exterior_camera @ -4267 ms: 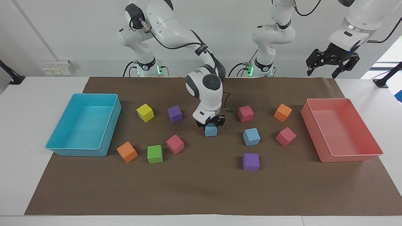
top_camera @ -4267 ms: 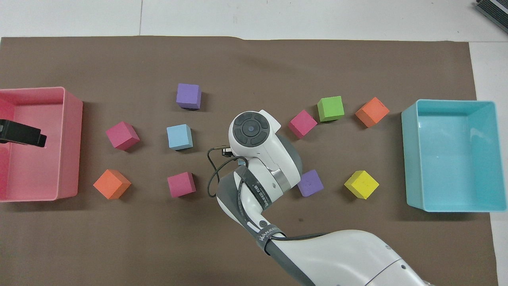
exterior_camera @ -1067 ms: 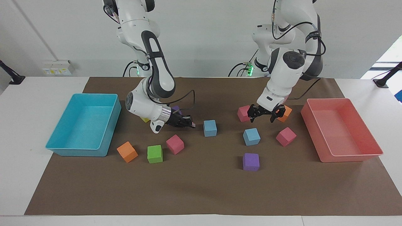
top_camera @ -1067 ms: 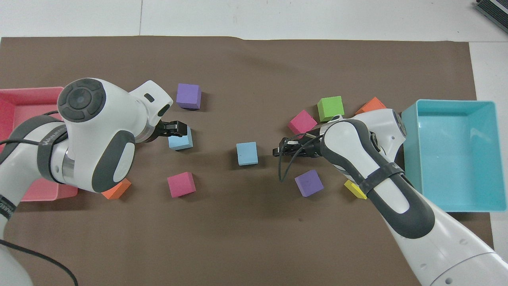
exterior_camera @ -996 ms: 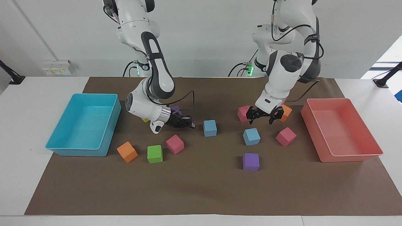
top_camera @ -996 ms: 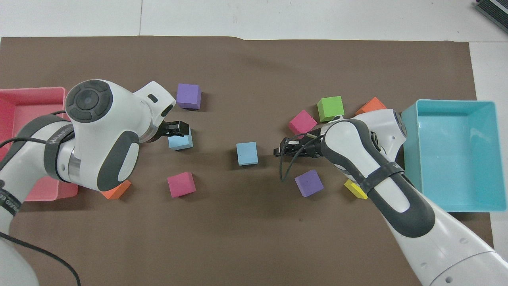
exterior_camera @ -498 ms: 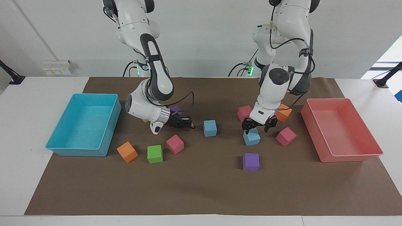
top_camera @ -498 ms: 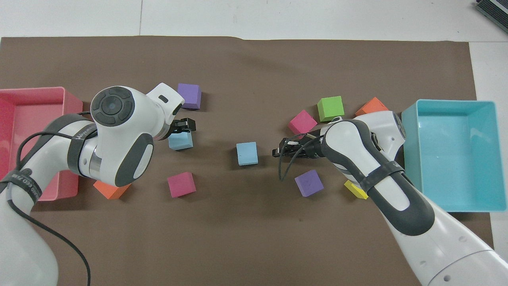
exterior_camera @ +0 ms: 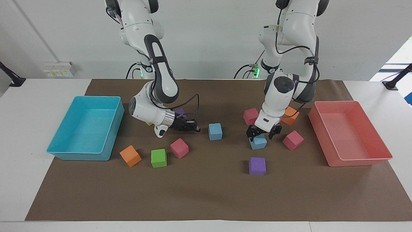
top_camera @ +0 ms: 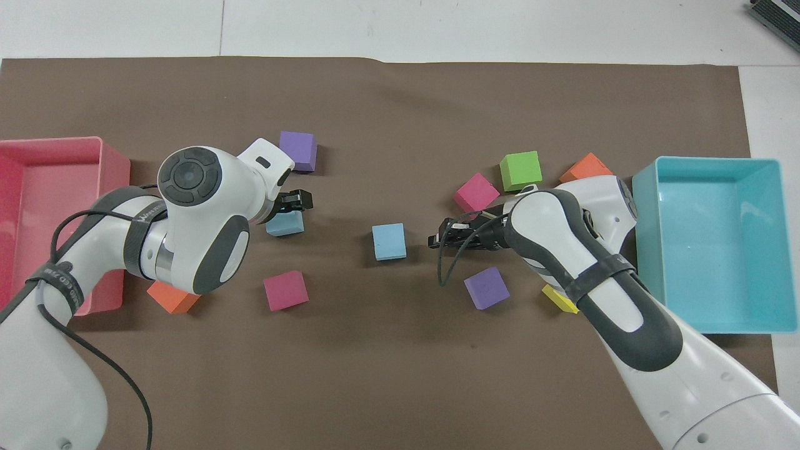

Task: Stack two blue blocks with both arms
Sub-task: 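Close the left gripper on the second light-blue cube and lift it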

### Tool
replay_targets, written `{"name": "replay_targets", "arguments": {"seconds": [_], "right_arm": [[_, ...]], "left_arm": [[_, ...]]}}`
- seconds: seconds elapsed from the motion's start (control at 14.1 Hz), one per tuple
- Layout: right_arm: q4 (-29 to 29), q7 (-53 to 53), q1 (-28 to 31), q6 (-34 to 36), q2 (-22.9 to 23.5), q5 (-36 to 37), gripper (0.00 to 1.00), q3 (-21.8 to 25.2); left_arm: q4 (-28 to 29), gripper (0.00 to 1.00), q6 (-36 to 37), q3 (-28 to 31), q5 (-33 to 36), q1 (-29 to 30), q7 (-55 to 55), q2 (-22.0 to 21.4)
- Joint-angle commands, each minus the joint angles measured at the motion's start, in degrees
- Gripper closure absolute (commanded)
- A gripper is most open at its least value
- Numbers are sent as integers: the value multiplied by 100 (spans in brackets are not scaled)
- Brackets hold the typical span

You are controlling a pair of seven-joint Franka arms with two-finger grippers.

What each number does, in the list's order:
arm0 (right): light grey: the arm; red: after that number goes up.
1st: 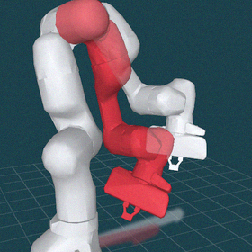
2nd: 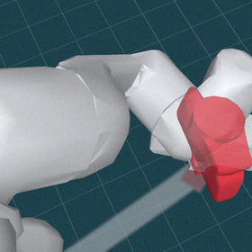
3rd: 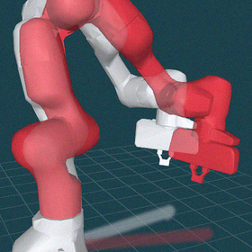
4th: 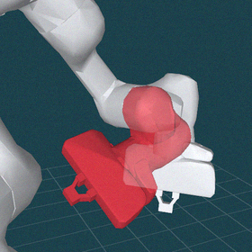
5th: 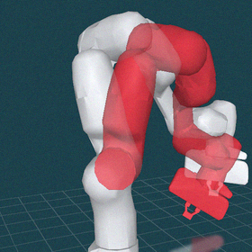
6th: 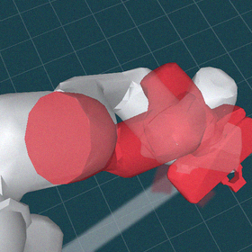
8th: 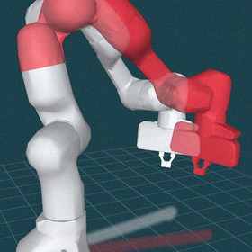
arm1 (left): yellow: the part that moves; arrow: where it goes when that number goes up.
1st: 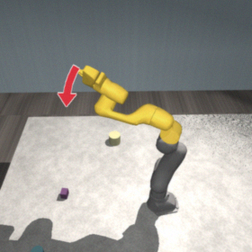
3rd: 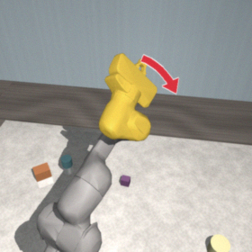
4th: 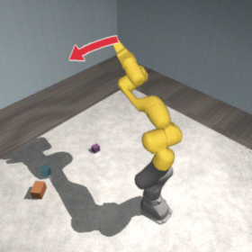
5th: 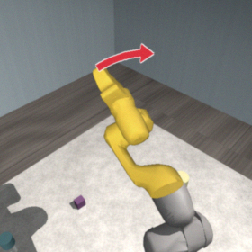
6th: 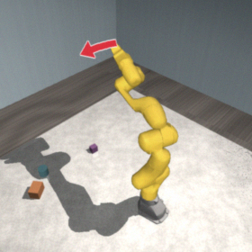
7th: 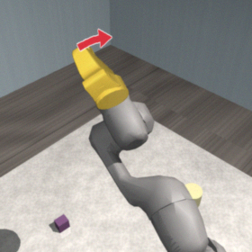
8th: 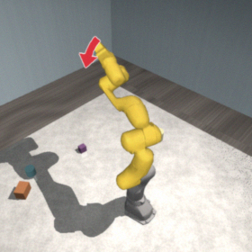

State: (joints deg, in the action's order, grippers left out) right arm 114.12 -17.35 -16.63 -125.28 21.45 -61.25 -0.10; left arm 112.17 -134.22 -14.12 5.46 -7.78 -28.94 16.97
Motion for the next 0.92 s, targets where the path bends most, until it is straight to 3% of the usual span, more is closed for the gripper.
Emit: {"name": "replay_targets", "arguments": {"seconds": [0.0, 0.64, 0.71, 0.85], "right_arm": [[93, -225, 10, -172, -27, -239, 100, -34], [93, -225, 10, -172, -27, -247, 100, -34], [93, -217, 10, -172, -27, -247, 100, -26], [93, -216, 10, -172, -27, -247, 100, -26]], "left_arm": [[208, 0, -263, -56, 131, 57, -120, -27], [332, 0, -483, -56, 228, -5, -111, 26], [332, 2, -483, -56, 228, -5, -111, 26], [332, 15, -474, -56, 236, 30, -111, 26]]}}
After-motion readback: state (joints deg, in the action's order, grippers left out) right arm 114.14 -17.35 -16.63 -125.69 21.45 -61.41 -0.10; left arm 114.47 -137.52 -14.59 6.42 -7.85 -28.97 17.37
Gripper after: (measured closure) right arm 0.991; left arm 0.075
